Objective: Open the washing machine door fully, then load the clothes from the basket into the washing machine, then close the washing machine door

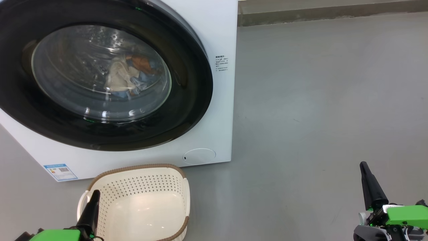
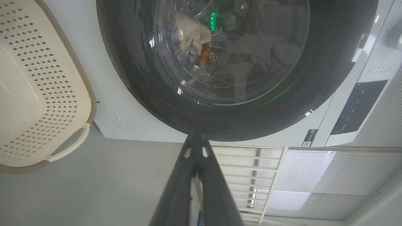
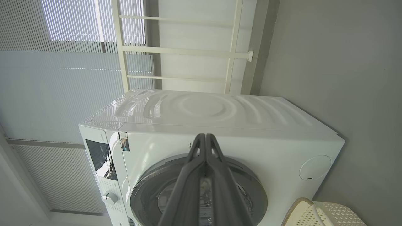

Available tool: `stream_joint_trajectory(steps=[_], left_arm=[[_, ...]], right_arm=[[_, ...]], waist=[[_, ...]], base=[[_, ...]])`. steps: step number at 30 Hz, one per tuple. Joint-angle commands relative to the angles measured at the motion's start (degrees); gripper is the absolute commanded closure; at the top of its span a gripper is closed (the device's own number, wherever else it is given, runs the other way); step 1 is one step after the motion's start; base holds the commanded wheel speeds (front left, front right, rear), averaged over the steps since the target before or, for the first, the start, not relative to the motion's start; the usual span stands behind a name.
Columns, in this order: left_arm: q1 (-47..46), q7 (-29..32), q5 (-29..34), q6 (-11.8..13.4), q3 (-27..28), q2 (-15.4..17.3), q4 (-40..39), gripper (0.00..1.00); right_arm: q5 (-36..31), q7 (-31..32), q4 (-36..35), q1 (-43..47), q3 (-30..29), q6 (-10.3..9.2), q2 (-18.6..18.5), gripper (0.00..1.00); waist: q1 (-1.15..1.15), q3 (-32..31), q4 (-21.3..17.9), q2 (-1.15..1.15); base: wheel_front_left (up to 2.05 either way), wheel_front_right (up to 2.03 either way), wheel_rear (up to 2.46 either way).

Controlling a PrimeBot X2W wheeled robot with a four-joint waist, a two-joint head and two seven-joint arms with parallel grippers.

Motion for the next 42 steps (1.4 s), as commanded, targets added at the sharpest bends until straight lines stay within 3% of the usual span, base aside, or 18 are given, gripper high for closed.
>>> stream_joint_trajectory(steps=[1,42], left_arm=[[-2.68,0.22,-0.26,-0.15,1.99,0.62,-1.78,1.0],[-2.68,0.3,-0.18,-0.15,2.09,0.55,-1.79,1.0]], right_arm=[[0.64,0.43,-1.8,-1.42,1.04,0.07,-0.23,1.0],[0.61,0.45,-1.79,-1.42,1.0,0.07,-0.2,1.0]], waist=[[0.0,0.0,0.0,0.0],[0.0,0.0,0.0,0.0]], base=[[0.0,0.0,0.0],[0.0,0.0,0.0]])
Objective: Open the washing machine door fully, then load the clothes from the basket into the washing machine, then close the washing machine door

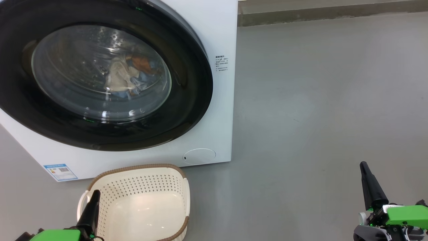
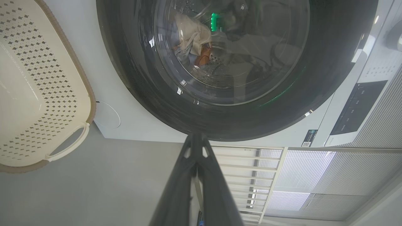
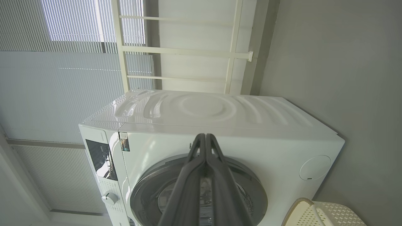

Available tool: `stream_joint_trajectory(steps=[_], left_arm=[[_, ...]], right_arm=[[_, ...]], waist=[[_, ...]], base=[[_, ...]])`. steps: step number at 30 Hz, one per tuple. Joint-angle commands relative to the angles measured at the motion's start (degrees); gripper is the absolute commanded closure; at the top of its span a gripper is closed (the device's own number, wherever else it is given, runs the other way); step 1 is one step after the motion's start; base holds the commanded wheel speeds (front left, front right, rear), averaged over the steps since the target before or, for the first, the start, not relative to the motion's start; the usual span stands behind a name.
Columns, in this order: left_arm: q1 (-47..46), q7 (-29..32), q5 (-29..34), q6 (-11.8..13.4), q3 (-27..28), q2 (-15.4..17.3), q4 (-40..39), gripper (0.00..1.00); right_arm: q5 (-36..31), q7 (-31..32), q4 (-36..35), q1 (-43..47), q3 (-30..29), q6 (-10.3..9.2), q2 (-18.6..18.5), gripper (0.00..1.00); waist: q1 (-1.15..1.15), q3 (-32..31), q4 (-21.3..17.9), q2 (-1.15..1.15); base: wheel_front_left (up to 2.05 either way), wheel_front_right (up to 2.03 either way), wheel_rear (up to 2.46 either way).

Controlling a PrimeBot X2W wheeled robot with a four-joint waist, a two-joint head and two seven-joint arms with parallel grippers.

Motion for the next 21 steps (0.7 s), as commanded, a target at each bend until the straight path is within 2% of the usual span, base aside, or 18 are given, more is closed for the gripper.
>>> stream_joint_trajectory(steps=[1,21], left_arm=[[-2.68,0.29,-0.18,-0.16,1.99,0.69,-1.78,1.0],[-2.68,0.32,-0.15,-0.16,2.03,0.66,-1.78,1.0]], right_arm=[[0.61,0.45,-1.79,-1.42,1.04,0.07,-0.21,1.0],[0.6,0.46,-1.79,-1.43,1.03,0.07,-0.21,1.0]], waist=[[0.0,0.0,0.0,0.0],[0.0,0.0,0.0,0.0]], base=[[0.0,0.0,0.0],[0.0,0.0,0.0]])
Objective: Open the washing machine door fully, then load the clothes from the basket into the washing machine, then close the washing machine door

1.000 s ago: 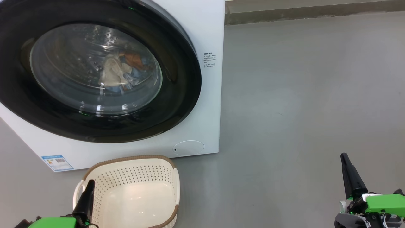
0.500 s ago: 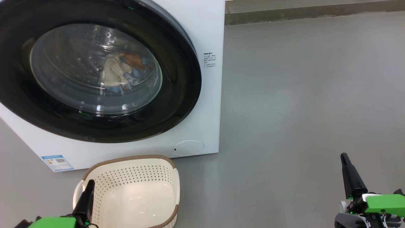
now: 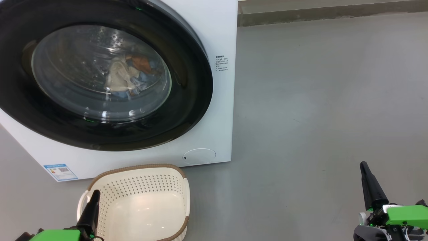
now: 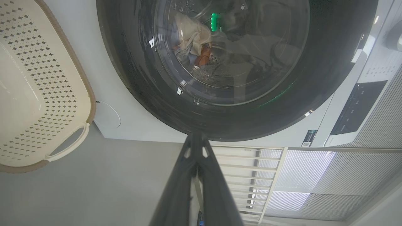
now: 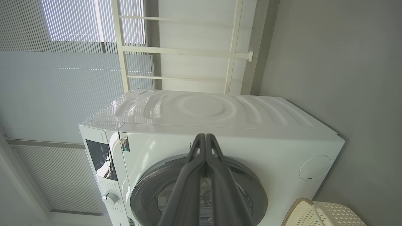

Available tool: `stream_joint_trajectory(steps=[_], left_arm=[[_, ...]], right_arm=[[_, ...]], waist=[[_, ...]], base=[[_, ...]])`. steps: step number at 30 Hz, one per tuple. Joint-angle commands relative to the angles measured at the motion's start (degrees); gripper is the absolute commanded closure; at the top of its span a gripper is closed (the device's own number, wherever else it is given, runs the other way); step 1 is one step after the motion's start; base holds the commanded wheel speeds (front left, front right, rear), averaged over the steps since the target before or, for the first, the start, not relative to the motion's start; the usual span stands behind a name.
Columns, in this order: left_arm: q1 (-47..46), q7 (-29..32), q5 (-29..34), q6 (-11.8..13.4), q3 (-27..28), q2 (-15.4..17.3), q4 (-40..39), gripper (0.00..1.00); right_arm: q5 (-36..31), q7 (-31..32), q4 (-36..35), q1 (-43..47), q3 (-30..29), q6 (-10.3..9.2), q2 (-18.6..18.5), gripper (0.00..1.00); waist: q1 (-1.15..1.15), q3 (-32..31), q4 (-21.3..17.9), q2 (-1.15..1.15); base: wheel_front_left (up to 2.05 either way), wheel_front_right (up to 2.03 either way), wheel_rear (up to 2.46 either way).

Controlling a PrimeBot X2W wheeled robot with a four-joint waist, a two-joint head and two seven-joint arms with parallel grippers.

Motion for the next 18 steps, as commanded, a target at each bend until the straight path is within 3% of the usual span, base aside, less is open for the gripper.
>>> stream_joint_trajectory(steps=[1,18], left_arm=[[-2.68,0.27,-0.15,-0.15,1.98,0.67,-1.78,1.0],[-2.69,0.29,-0.12,-0.15,2.0,0.65,-1.78,1.0]], right_arm=[[0.6,0.46,-1.79,-1.43,1.04,0.07,-0.22,1.0],[0.6,0.47,-1.79,-1.43,1.03,0.07,-0.21,1.0]], waist=[[0.0,0.0,0.0,0.0],[0.0,0.0,0.0,0.0]], base=[[0.0,0.0,0.0],[0.0,0.0,0.0]])
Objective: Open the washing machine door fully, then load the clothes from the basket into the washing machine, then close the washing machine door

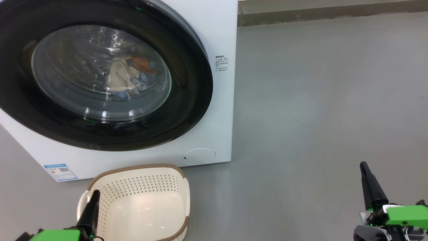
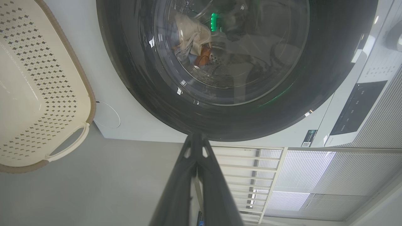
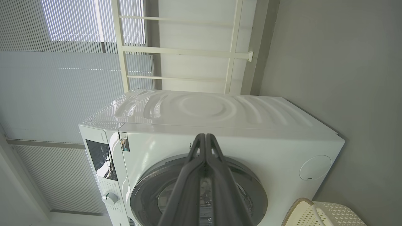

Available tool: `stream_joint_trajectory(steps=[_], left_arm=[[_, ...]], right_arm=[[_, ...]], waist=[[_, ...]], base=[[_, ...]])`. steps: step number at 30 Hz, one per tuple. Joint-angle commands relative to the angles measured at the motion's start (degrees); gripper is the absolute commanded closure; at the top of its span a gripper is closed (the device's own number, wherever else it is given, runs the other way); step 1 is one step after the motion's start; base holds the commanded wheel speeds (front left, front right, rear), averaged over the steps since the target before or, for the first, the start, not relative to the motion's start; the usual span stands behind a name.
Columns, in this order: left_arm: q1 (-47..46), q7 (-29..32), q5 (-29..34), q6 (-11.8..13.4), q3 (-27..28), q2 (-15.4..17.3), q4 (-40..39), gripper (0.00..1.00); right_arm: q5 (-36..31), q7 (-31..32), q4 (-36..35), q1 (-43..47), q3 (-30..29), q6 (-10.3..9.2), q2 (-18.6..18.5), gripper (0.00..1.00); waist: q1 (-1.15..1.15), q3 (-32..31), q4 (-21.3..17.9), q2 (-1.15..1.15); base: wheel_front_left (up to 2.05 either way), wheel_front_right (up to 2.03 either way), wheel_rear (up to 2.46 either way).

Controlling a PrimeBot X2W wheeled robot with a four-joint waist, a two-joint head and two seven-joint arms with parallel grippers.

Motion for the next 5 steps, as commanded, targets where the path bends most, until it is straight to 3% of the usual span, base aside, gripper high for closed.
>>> stream_joint_trajectory(steps=[1,5], left_arm=[[-2.69,0.28,-0.12,-0.15,1.98,0.66,-1.78,1.0],[-2.69,0.28,-0.12,-0.15,1.99,0.66,-1.78,1.0]], right_arm=[[0.6,0.47,-1.79,-1.43,1.04,0.07,-0.21,1.0],[0.59,0.47,-1.79,-1.43,1.04,0.07,-0.21,1.0]], waist=[[0.0,0.0,0.0,0.0],[0.0,0.0,0.0,0.0]], base=[[0.0,0.0,0.0],[0.0,0.0,0.0]])
